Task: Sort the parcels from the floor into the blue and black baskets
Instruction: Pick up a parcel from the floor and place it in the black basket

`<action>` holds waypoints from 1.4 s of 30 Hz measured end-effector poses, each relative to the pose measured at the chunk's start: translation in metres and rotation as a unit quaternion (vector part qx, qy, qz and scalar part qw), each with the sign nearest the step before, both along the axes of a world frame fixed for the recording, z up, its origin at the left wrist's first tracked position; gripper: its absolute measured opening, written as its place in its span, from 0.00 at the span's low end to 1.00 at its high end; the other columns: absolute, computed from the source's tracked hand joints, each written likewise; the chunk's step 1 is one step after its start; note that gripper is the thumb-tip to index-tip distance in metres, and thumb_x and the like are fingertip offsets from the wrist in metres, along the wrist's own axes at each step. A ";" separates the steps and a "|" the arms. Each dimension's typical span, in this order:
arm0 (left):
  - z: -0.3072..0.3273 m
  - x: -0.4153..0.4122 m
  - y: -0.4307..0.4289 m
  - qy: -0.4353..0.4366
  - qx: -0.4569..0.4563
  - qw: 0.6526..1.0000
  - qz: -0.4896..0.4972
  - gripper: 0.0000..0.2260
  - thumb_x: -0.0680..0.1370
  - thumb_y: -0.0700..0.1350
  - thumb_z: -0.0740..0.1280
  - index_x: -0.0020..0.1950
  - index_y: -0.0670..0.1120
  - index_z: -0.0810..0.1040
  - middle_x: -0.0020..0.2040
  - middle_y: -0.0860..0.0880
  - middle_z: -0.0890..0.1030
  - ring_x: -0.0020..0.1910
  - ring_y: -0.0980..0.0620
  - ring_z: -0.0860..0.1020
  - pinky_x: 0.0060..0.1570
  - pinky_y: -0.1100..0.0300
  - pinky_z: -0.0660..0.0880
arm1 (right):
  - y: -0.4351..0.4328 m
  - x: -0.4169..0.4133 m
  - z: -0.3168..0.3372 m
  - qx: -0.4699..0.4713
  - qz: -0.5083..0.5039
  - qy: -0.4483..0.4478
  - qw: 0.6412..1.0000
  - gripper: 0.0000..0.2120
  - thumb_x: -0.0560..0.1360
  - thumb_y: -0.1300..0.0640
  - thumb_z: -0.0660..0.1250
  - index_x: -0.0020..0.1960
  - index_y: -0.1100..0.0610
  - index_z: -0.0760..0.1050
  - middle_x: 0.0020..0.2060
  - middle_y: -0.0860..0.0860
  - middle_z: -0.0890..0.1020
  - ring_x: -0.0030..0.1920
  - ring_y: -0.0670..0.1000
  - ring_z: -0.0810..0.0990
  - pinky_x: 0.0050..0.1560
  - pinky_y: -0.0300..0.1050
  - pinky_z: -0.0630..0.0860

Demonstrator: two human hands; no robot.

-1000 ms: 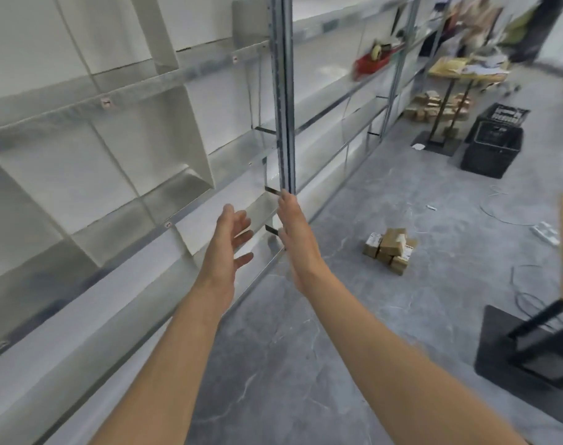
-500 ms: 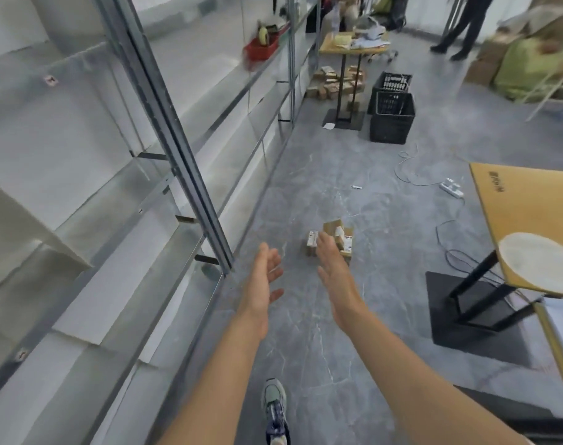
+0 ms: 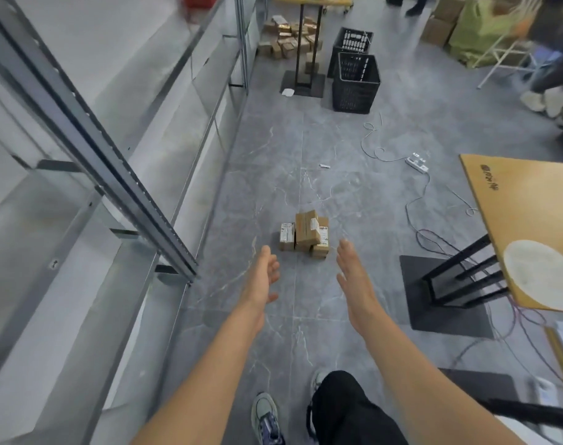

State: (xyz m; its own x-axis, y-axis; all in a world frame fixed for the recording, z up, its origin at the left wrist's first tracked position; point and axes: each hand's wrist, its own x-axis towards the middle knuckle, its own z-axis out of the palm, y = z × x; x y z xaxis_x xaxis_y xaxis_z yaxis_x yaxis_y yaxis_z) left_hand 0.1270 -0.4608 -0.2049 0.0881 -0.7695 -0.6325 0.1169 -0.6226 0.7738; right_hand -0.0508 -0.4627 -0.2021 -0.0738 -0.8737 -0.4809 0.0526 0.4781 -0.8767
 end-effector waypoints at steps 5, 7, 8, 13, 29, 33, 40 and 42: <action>-0.026 -0.008 -0.074 -0.015 0.026 0.999 -0.022 0.29 0.84 0.65 0.51 0.78 0.49 0.70 0.74 0.51 0.74 0.68 0.52 0.74 0.70 0.44 0.69 | -0.075 -0.016 -0.032 0.040 -0.012 -0.004 0.999 0.36 0.82 0.28 0.50 0.85 0.42 0.54 0.84 0.45 0.57 0.83 0.49 0.58 0.83 0.59 0.53; -0.039 -0.016 -0.110 -0.025 0.043 0.998 -0.027 0.30 0.84 0.65 0.52 0.78 0.48 0.70 0.74 0.50 0.74 0.70 0.51 0.74 0.70 0.44 0.69 | -0.111 -0.025 -0.049 0.056 -0.014 -0.005 0.998 0.36 0.82 0.28 0.49 0.85 0.42 0.54 0.84 0.45 0.58 0.83 0.49 0.59 0.83 0.59 0.54; -0.046 -0.021 -0.129 -0.029 0.050 0.998 -0.029 0.30 0.84 0.65 0.52 0.78 0.48 0.70 0.75 0.50 0.73 0.71 0.50 0.73 0.70 0.45 0.69 | -0.129 -0.030 -0.058 0.065 -0.015 -0.006 0.998 0.35 0.82 0.28 0.49 0.85 0.42 0.54 0.84 0.45 0.58 0.82 0.49 0.59 0.83 0.58 0.54; -0.086 -0.048 -0.223 -0.048 0.107 0.993 -0.021 0.30 0.85 0.65 0.52 0.80 0.47 0.68 0.77 0.49 0.72 0.73 0.50 0.72 0.70 0.47 0.69 | -0.223 -0.062 -0.102 0.107 -0.017 -0.020 0.994 0.33 0.83 0.30 0.49 0.84 0.41 0.56 0.84 0.44 0.59 0.83 0.50 0.58 0.83 0.57 0.54; -0.298 -0.082 -0.442 -0.059 0.234 0.967 -0.085 0.30 0.85 0.64 0.52 0.81 0.47 0.65 0.76 0.46 0.71 0.73 0.48 0.71 0.73 0.46 0.68 | -0.436 -0.096 -0.311 0.243 -0.031 0.017 0.969 0.37 0.82 0.28 0.50 0.85 0.46 0.55 0.84 0.47 0.58 0.83 0.50 0.57 0.82 0.60 0.54; -0.394 -0.082 -0.491 -0.072 0.251 0.956 -0.130 0.32 0.84 0.67 0.52 0.81 0.50 0.65 0.78 0.49 0.70 0.76 0.50 0.69 0.77 0.43 0.63 | -0.475 -0.091 -0.396 0.258 -0.052 0.022 0.964 0.33 0.85 0.33 0.49 0.85 0.48 0.56 0.84 0.47 0.60 0.82 0.49 0.59 0.83 0.58 0.55; -0.542 -0.096 -0.553 -0.053 0.297 0.944 -0.134 0.33 0.83 0.69 0.50 0.84 0.53 0.58 0.83 0.49 0.62 0.80 0.48 0.62 0.78 0.40 0.60 | -0.527 -0.080 -0.531 0.301 -0.051 0.028 0.952 0.29 0.86 0.34 0.45 0.79 0.44 0.68 0.77 0.46 0.71 0.72 0.46 0.68 0.80 0.53 0.57; -0.572 -0.100 -0.563 -0.050 0.301 0.942 -0.140 0.33 0.83 0.69 0.48 0.84 0.53 0.58 0.83 0.49 0.61 0.81 0.47 0.61 0.79 0.42 0.58 | -0.537 -0.076 -0.558 0.318 -0.052 0.032 0.946 0.29 0.85 0.33 0.46 0.80 0.44 0.67 0.79 0.47 0.70 0.76 0.48 0.67 0.78 0.52 0.56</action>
State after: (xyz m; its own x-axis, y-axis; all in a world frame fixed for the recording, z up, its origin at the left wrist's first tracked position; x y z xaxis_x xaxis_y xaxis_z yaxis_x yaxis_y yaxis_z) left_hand 0.0266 -1.0241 -0.7774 0.0169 -0.2755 -0.9612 -0.1709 -0.9480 0.2687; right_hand -0.1273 -0.9993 -0.7599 -0.1904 -0.3950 -0.8987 0.0849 0.9054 -0.4159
